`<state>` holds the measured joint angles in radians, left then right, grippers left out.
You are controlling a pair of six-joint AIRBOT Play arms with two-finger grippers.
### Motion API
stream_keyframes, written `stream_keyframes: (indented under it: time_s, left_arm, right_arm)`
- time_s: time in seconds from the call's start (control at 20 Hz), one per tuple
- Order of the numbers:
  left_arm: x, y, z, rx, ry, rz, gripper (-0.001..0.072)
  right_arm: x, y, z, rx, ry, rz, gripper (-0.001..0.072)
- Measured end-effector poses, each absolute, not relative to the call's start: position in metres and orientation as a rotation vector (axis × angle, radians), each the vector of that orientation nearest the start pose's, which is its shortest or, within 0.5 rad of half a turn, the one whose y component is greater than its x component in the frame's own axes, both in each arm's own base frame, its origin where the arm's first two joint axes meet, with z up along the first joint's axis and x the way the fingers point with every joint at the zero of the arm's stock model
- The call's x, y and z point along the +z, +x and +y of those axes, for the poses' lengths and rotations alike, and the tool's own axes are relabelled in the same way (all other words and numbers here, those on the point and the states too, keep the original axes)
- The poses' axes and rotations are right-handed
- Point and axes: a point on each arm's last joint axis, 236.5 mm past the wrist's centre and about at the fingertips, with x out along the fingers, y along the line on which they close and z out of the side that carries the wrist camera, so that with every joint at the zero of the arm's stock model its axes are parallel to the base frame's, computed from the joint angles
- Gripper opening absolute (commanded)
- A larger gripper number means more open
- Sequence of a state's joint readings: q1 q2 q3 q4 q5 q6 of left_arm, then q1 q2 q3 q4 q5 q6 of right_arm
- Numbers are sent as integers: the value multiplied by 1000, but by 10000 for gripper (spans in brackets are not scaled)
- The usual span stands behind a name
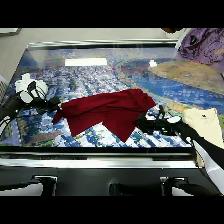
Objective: Fold the clothes and pants, and hang the long-sleeved shirts on hangers.
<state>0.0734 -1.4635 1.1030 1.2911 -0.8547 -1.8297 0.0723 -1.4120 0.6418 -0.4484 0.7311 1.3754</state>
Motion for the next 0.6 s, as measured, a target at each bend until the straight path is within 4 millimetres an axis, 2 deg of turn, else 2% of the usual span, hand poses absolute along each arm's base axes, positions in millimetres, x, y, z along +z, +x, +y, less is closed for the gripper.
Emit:
stream_keyframes:
  time_s: [0.1,0.2,0.3,0.4,0.45,0.5,0.6]
  left_arm:
    - [-57,433,-17,147,-559,1196,18]
    - [-52,436,-17,140,-552,1182,17]
    - [-34,443,-16,116,-529,1141,16]
    - [2,457,-14,83,-491,1055,16]
    - [29,466,-12,68,-468,993,16]
    - [59,473,-9,56,-446,927,16]
    - [133,482,-5,31,-405,767,16]
  right_arm:
    - [-111,338,168,164,1013,1336,27]
    - [-103,345,169,197,981,1316,26]
    - [-69,368,174,267,965,1238,26]
    - [-8,400,179,371,900,1111,26]
    - [29,418,178,410,858,1028,26]
    - [70,432,177,448,805,950,27]
    - [172,450,173,514,678,758,27]
